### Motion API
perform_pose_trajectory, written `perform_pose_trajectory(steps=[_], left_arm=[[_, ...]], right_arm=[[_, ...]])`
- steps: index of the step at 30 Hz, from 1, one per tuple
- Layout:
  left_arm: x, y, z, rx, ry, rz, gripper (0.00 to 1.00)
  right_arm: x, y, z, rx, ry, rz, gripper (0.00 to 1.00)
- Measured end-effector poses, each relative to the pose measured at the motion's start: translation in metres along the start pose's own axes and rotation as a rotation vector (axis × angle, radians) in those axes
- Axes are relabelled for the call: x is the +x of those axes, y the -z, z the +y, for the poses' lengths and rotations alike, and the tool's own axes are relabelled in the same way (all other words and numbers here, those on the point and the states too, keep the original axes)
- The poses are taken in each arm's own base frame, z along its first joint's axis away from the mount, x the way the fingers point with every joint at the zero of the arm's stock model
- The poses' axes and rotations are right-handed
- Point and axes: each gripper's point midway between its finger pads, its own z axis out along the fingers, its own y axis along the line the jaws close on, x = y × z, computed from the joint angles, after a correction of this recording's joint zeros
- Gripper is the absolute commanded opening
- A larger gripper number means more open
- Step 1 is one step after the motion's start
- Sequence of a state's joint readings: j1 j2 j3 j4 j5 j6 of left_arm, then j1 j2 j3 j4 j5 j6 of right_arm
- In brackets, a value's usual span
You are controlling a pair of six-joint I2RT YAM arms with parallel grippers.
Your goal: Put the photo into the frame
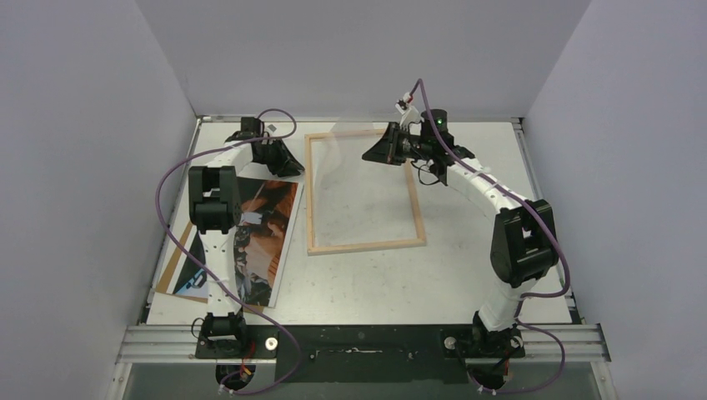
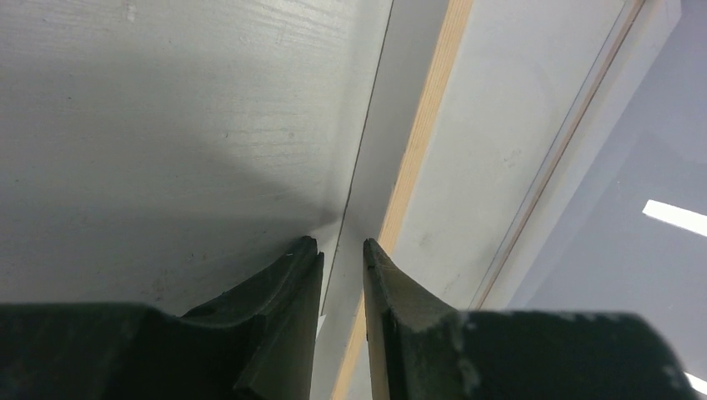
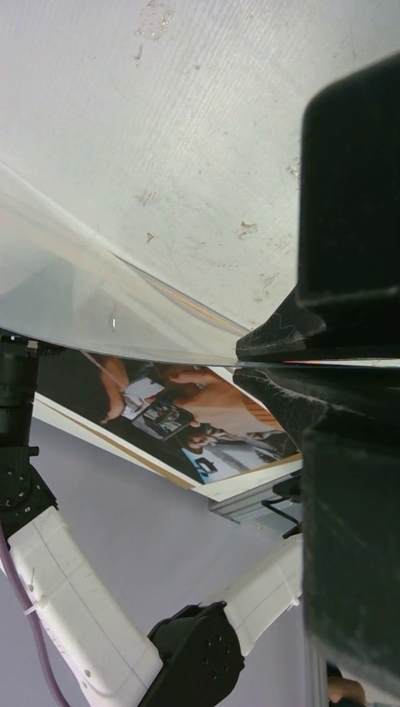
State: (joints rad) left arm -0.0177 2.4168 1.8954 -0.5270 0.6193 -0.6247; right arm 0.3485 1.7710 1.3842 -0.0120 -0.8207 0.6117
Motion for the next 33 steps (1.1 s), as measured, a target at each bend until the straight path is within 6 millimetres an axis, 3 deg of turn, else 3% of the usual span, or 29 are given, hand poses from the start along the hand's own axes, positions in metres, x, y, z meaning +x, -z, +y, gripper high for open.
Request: perform_pose_trajectory(steps=[16, 27, 33], left_arm=[[0.000, 0.000, 0.000, 0.000, 0.000, -0.001, 0.23], [0.000, 0.000, 0.000, 0.000, 0.000, -0.001, 0.24], [0.000, 0.000, 0.000, 0.000, 0.001, -0.001, 0.23]], right_arm=[[-0.005, 0.008, 0.023, 0.013, 0.066, 0.029, 0.00], [-0.007, 0.009, 0.020, 0.045, 0.041, 0.023, 0.00], [-0.016, 0.009, 0.029, 0.036, 0.034, 0.004, 0.00]])
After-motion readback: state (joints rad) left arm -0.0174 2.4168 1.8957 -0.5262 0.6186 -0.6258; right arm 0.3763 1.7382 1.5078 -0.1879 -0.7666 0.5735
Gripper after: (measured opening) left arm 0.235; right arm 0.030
